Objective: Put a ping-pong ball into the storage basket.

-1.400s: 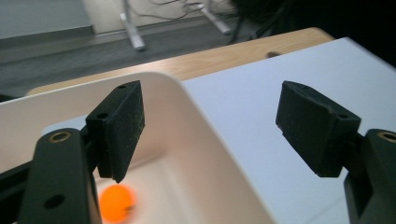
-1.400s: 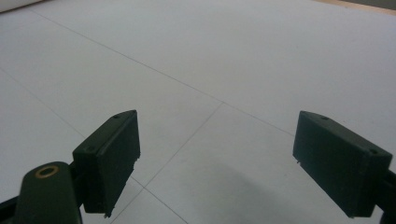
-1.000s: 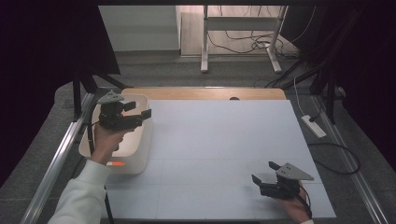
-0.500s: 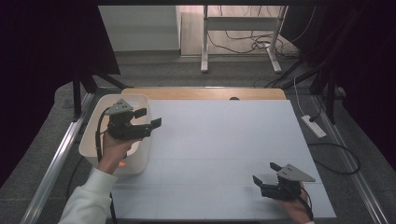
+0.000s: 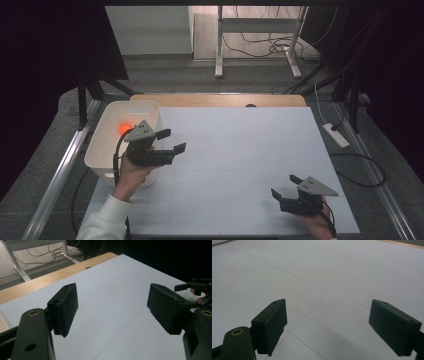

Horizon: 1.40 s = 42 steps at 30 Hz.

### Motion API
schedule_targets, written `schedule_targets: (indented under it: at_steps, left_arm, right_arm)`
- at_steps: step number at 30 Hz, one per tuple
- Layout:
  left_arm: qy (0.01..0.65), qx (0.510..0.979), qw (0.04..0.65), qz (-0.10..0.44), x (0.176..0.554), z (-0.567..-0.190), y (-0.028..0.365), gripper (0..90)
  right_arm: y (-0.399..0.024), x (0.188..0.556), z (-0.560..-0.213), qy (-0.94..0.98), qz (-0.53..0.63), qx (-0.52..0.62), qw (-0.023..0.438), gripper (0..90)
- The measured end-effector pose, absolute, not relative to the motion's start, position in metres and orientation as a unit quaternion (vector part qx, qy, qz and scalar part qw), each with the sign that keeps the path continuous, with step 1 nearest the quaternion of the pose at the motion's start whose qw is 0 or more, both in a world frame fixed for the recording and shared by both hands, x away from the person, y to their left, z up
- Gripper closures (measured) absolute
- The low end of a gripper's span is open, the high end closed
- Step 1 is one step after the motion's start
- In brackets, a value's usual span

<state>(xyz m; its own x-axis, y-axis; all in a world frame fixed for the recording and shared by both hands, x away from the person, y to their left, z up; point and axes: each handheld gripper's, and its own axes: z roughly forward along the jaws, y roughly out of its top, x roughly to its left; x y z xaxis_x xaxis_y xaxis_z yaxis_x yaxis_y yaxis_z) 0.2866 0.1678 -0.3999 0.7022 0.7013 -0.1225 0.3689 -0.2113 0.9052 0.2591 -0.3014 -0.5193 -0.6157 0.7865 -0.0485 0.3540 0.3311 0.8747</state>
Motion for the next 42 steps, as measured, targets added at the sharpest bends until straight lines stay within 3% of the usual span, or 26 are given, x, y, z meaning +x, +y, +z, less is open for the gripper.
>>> schedule_targets:
  at_steps: [17,25,42]
  left_arm:
    - [0.303,0.778,0.534,0.134,0.250,-0.430,0.143,25.8]
    - [0.292,0.801,0.497,0.161,0.231,-0.469,0.142,25.4]
    - [0.339,0.801,0.466,0.162,0.232,-0.514,0.166,25.0]
  right_arm:
    - [-0.301,0.257,-0.520,0.780,0.443,0.368,0.244,15.2]
    - [-0.300,0.256,-0.519,0.781,0.443,0.365,0.243,15.2]
    - [-0.298,0.256,-0.521,0.787,0.448,0.353,0.234,15.1]
